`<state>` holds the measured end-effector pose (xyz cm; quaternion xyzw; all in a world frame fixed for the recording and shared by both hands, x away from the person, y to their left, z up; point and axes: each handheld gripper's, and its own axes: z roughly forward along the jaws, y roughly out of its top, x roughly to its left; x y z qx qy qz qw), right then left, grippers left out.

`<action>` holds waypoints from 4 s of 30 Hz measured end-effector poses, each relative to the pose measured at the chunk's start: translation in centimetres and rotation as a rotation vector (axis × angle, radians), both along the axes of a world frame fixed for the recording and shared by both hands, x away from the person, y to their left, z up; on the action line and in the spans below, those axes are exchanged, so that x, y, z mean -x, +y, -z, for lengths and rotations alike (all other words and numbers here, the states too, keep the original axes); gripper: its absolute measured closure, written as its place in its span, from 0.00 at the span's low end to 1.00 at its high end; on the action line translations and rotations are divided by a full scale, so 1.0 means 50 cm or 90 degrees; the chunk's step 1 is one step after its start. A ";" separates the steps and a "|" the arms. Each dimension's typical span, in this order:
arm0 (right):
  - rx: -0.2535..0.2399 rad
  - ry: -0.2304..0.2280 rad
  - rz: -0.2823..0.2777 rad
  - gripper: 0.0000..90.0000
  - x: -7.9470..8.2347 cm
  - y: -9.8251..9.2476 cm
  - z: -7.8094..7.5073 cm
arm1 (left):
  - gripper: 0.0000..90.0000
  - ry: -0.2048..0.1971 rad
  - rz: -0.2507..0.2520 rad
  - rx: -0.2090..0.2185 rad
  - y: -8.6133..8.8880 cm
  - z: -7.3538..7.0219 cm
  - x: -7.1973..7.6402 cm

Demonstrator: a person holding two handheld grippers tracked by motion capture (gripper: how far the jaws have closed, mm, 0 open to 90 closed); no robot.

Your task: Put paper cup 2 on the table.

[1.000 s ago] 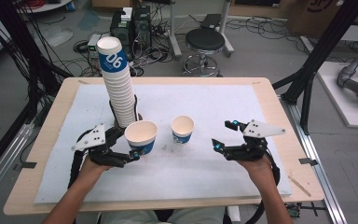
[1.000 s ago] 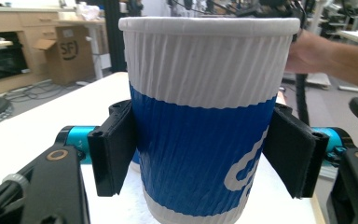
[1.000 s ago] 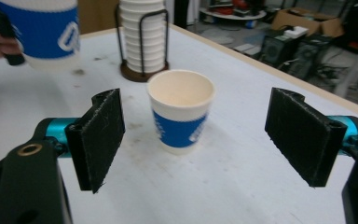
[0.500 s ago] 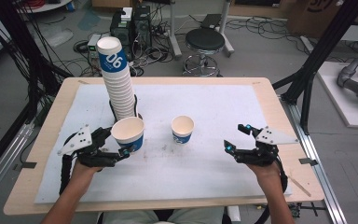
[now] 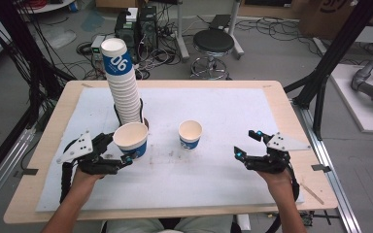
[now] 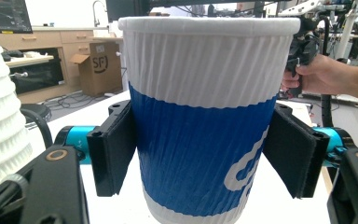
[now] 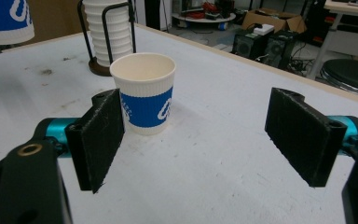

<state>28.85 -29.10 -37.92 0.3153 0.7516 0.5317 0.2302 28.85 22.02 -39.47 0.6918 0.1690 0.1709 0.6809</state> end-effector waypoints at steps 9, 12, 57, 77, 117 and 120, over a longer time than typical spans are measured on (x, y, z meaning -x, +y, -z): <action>-0.006 0.011 0.005 0.23 -0.005 -0.002 0.007 | 0.32 -0.018 0.026 0.009 0.028 0.003 0.013; -0.005 0.015 0.004 0.23 -0.007 -0.002 0.010 | 0.32 -0.020 0.014 -0.001 0.048 0.010 0.019; -0.005 0.030 -0.009 0.23 -0.007 0.004 0.016 | 0.31 0.190 -0.307 -0.188 0.187 0.098 -0.053; -0.004 0.036 -0.014 0.23 -0.007 0.001 0.017 | 0.20 0.288 -0.324 -0.239 0.181 0.083 -0.014; 0.004 0.028 0.014 0.23 -0.008 -0.021 0.018 | 0.19 0.052 -0.169 0.004 0.050 -0.073 -0.004; 0.005 0.033 0.014 0.23 -0.009 -0.025 0.021 | 0.19 0.056 -0.167 0.001 0.043 -0.065 -0.008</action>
